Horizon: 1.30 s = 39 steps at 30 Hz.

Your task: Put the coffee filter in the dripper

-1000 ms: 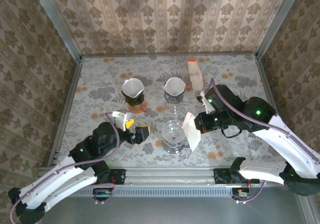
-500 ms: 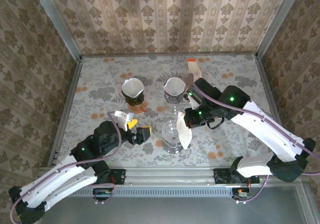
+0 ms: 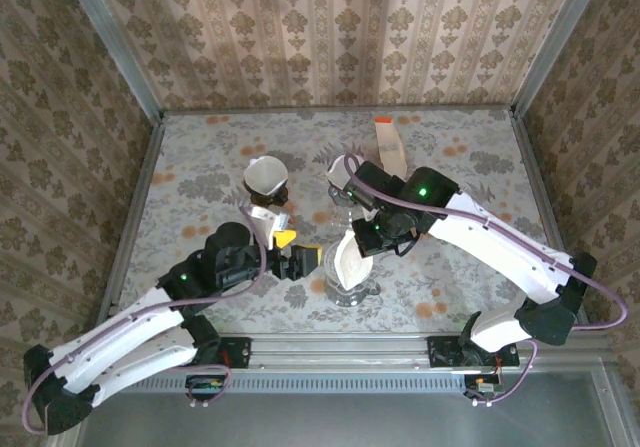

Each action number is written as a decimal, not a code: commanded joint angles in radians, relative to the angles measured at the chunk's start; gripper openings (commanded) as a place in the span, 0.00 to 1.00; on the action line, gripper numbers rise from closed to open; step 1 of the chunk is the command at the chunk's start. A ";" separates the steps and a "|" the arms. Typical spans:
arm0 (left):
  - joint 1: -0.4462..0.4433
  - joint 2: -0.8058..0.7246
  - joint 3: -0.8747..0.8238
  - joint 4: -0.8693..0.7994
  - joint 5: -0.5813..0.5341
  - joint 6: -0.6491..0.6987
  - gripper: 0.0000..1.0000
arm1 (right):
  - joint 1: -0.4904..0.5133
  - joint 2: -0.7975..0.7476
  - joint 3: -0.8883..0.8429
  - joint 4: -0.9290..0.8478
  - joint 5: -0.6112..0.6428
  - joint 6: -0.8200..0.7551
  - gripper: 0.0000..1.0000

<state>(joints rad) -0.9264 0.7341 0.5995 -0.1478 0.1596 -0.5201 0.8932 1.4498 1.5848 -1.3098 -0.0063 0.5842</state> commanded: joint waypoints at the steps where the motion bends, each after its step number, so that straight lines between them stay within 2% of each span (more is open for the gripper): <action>1: 0.007 0.052 0.045 0.076 0.079 0.020 0.91 | 0.011 0.009 -0.001 0.003 0.043 0.014 0.00; 5: 0.003 0.092 0.054 0.106 0.106 0.008 0.77 | 0.018 0.019 -0.010 0.020 0.057 0.005 0.00; 8: 0.001 0.123 0.056 0.131 0.129 -0.005 0.74 | 0.023 0.022 -0.017 0.034 0.060 0.003 0.00; 19: -0.016 0.144 0.045 0.193 0.155 -0.037 0.75 | 0.025 0.032 -0.024 0.062 0.074 0.000 0.00; 21: -0.020 0.130 0.035 0.205 0.157 -0.037 0.82 | 0.025 0.034 -0.026 0.066 0.075 0.000 0.00; 23: -0.031 0.123 0.034 0.205 0.158 -0.030 0.85 | 0.024 0.032 -0.027 0.069 0.076 0.000 0.00; 31: -0.086 0.176 0.062 0.155 0.134 0.006 0.79 | 0.026 0.032 -0.031 0.082 0.077 0.003 0.00; 39: -0.097 0.168 0.059 0.172 0.115 0.000 0.88 | 0.029 0.026 -0.035 0.085 0.083 0.006 0.00</action>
<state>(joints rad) -1.0149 0.9146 0.6296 0.0082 0.2871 -0.5320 0.9146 1.4754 1.5627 -1.2293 0.0494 0.5835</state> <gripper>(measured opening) 0.873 0.062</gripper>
